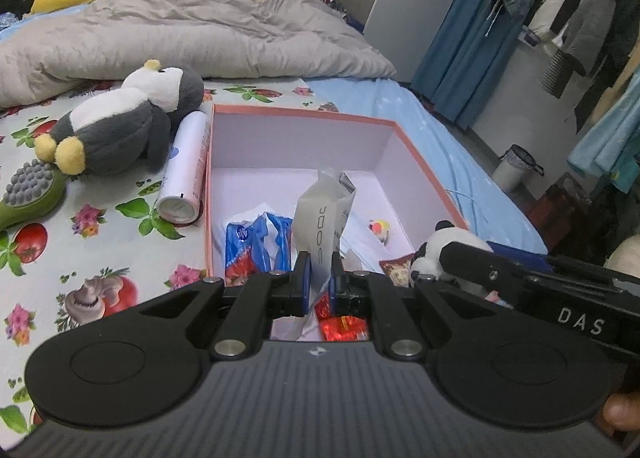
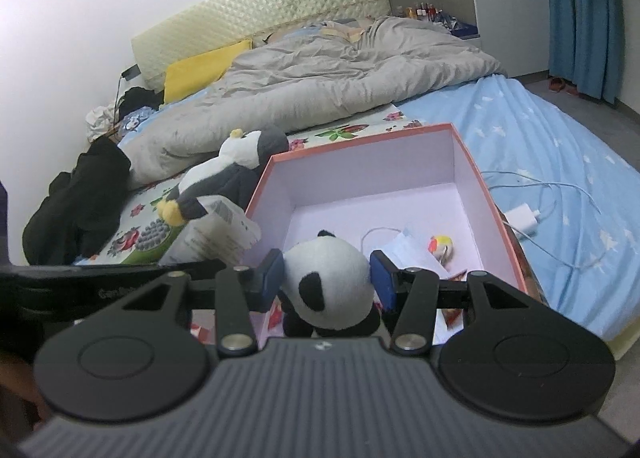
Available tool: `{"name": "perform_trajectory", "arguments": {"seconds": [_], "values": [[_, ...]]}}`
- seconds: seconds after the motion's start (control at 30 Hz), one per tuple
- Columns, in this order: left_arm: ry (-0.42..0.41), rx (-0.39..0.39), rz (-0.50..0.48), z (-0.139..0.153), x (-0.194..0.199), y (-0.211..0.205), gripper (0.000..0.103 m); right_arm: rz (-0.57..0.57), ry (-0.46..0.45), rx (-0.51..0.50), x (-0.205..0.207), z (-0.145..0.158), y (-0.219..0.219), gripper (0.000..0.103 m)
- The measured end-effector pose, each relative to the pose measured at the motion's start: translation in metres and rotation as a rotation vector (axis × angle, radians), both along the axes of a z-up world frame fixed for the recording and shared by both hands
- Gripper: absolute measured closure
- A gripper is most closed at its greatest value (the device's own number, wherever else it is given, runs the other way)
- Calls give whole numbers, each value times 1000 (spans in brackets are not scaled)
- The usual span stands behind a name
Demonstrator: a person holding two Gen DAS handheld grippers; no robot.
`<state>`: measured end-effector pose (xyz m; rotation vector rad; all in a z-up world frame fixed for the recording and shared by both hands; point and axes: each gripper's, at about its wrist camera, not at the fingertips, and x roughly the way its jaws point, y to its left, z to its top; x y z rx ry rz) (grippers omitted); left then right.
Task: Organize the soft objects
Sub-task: 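Lower the paper tag and panda plush into the pink box with both tools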
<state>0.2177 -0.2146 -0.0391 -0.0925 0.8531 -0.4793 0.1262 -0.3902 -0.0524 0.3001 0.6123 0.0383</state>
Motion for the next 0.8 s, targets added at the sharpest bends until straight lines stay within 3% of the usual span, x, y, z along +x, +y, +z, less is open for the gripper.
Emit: {"name": "perform_trajectory", "arguments": {"seconds": [0.23,0.5,0.8], "values": [[23,19,-3,-13,46,-16,93,7,10,20,38,-4,-15,53],[70,42,1,-35,93,-32,93,-19,73,25,85,-32,-30,53],[103,76,1,-51,118,-39,93,-47,124,43,113,-57,-39,52]]}}
